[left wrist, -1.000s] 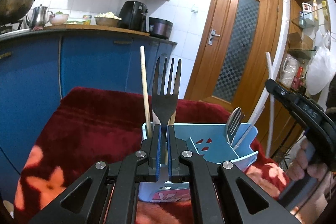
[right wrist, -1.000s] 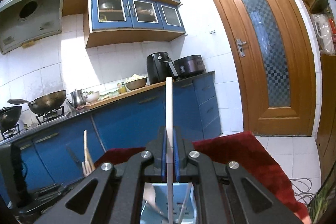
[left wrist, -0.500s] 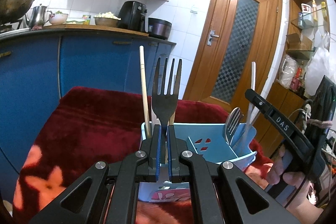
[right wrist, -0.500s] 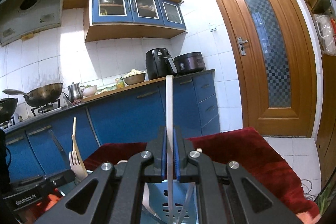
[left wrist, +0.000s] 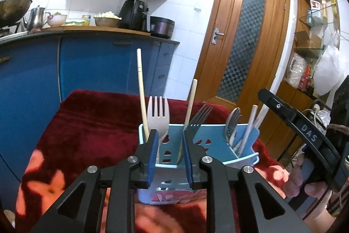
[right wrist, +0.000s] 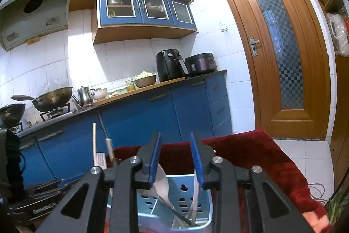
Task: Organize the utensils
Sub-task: 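Lower the fork and chopstick into the holder and open both tools, then move both open tools back toward the remaining silver utensils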
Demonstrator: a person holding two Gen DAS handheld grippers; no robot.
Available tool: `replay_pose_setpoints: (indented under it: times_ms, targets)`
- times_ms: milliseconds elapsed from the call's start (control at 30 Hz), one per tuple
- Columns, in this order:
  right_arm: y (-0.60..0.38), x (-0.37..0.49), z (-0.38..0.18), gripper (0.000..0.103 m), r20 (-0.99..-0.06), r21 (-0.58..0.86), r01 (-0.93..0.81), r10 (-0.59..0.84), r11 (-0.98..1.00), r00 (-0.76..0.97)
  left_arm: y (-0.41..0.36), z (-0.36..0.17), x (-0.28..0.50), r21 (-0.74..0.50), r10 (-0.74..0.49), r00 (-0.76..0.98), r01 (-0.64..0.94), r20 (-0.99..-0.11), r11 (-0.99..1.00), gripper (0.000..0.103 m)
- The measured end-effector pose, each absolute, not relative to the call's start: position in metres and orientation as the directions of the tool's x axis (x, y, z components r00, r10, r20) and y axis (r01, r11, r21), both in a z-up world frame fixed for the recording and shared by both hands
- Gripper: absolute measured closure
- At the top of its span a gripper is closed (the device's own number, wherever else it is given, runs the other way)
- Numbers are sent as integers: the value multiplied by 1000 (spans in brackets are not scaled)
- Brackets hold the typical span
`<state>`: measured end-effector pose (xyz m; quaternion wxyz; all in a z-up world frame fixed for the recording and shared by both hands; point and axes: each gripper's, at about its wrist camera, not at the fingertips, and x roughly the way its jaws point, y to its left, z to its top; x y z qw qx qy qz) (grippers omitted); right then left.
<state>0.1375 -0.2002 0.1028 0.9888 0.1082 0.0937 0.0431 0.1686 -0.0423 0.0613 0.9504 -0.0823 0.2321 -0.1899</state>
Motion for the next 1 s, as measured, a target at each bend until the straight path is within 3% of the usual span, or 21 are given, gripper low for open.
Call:
replay_pose_setpoints:
  times_ms: [567,1000]
  targets:
    - [-201,67,111,72,-245,268,-76,145,960,959,-43,76,110,-208,-398,803,340,-443,917,80]
    - [-210,25,79,72,-372,308,-39,158,951,915,-32,55,85,-264,-398,736,300,-548,917,80]
